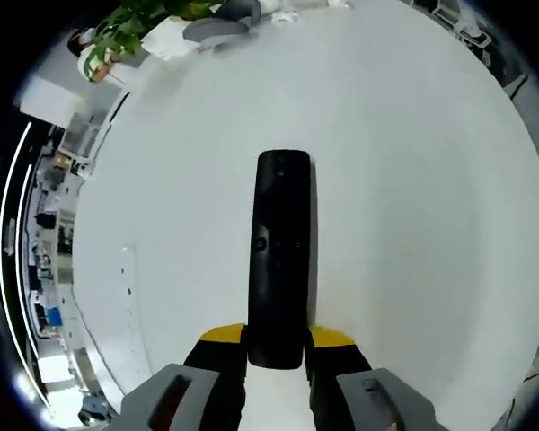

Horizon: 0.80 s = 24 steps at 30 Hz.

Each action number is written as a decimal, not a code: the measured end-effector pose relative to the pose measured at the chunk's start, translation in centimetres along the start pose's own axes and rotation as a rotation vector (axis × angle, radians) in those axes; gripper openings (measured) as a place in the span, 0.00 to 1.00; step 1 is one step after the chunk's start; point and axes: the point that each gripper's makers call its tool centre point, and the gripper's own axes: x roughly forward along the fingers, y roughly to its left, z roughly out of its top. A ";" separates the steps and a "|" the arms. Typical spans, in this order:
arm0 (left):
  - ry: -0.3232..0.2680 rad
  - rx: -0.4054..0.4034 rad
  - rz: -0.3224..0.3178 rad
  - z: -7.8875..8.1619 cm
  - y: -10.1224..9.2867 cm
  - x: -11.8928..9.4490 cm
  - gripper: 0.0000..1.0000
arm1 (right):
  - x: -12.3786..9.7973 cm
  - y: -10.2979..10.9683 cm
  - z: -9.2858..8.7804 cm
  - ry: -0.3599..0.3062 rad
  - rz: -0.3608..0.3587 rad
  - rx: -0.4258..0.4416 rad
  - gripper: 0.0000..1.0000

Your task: Press the specified remote control buttons in sequence, fully releasing each button before pressing the next.

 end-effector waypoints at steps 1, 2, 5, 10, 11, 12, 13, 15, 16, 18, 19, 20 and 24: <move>-0.007 -0.013 0.003 0.0 0.0 0.0 0.24 | 0.0 0.0 0.0 -0.001 0.000 0.000 0.69; -0.014 -0.036 0.007 -0.1 0.1 -0.1 0.24 | 0.0 0.0 0.0 -0.002 0.000 -0.001 0.69; -0.057 -0.105 0.043 -0.3 0.3 -0.2 0.25 | 0.0 0.1 0.1 -0.006 0.004 0.001 0.69; -0.100 -0.189 0.098 -1.0 0.8 -0.6 0.34 | -0.1 0.0 0.3 -0.016 -0.001 0.006 0.69; -0.096 -0.205 0.103 -1.1 0.9 -0.7 0.37 | -0.1 -0.1 0.3 -0.017 -0.001 0.007 0.68; -0.097 -0.238 0.120 -1.3 1.1 -0.9 0.44 | -0.1 0.0 0.3 -0.015 0.002 0.008 0.68; -0.105 -0.260 0.126 -1.5 1.2 -1.0 0.48 | -0.1 0.1 0.2 -0.013 0.006 0.007 0.69; -0.126 -0.338 0.115 -1.6 1.0 -1.2 0.58 | -0.1 0.2 0.3 -0.013 0.010 0.001 0.69; -0.140 -0.372 0.120 -1.7 1.1 -1.4 0.62 | -0.1 0.2 0.3 -0.015 0.010 0.000 0.69; -0.131 -0.451 0.077 -2.1 0.2 -1.4 0.63 | -0.1 0.2 0.3 -0.018 0.007 0.004 0.69; -0.139 -0.490 0.091 -2.5 0.3 -1.3 0.66 | -0.1 0.1 0.3 -0.019 0.006 0.006 0.69; -0.157 -0.502 0.099 -2.5 0.3 -1.3 0.67 | -0.1 0.1 0.3 -0.018 0.006 0.007 0.69; -0.250 -0.598 0.072 -2.1 -1.1 -2.1 0.71 | 0.0 0.4 0.3 -0.015 0.019 -0.001 0.70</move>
